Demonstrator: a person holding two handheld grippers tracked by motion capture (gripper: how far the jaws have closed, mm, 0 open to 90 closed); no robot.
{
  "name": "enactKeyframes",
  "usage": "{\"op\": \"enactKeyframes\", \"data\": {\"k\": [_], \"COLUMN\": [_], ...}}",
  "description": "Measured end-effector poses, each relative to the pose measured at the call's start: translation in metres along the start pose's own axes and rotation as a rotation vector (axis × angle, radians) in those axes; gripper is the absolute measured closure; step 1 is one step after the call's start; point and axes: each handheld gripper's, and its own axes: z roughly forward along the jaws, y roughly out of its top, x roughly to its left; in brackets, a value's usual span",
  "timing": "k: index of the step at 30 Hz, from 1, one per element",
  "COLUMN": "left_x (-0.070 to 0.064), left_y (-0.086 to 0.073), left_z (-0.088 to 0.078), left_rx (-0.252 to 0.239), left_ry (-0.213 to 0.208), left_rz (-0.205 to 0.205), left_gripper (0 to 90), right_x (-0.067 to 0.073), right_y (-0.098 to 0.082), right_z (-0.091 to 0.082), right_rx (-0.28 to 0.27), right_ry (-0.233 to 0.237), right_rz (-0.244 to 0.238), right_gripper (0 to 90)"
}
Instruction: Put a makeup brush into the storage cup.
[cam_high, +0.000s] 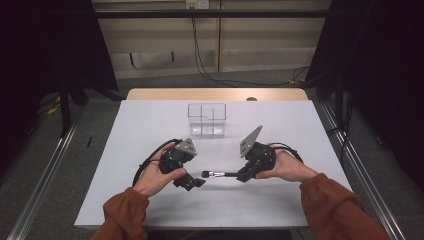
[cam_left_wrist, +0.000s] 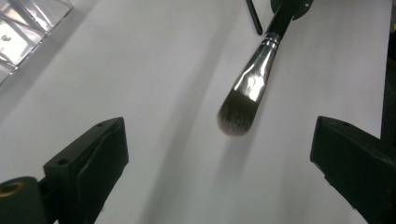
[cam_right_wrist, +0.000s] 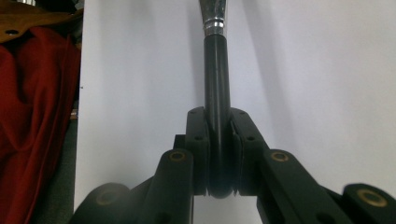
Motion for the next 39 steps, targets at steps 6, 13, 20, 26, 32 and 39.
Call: {"op": "enactKeyframes", "data": {"k": [6,13,20,26,32,39], "left_x": [-0.001,-0.002,-0.005,-0.007,-0.015,-0.017], "left_y": [-0.009,-0.022,-0.033,-0.037,-0.04,-0.043], "left_z": [-0.009,-0.014,-0.019,-0.025,-0.026,-0.027], "left_rx": [-0.038,-0.062,-0.104,-0.151,-0.173,-0.191], "left_ry": [0.041,0.074,0.111,0.128,0.144,0.149], "left_rz": [-0.03,-0.07,-0.103,-0.132,-0.125,-0.143], "left_gripper": [3.5,3.3,3.3,3.7,3.5,3.4], "right_x": [0.001,0.003,0.005,0.008,0.008,0.011], "right_y": [-0.008,-0.017,-0.022,-0.03,-0.039,-0.043], "right_z": [-0.004,-0.007,-0.007,-0.005,-0.002,0.0], "right_rx": [-0.01,-0.029,-0.077,-0.139,-0.231,-0.298], "right_ry": [-0.018,-0.057,-0.075,-0.106,-0.122,-0.141], "right_rz": [0.021,0.056,0.079,0.122,0.159,0.17], "right_gripper": [80.0,80.0,80.0,80.1,80.1,80.1]}}
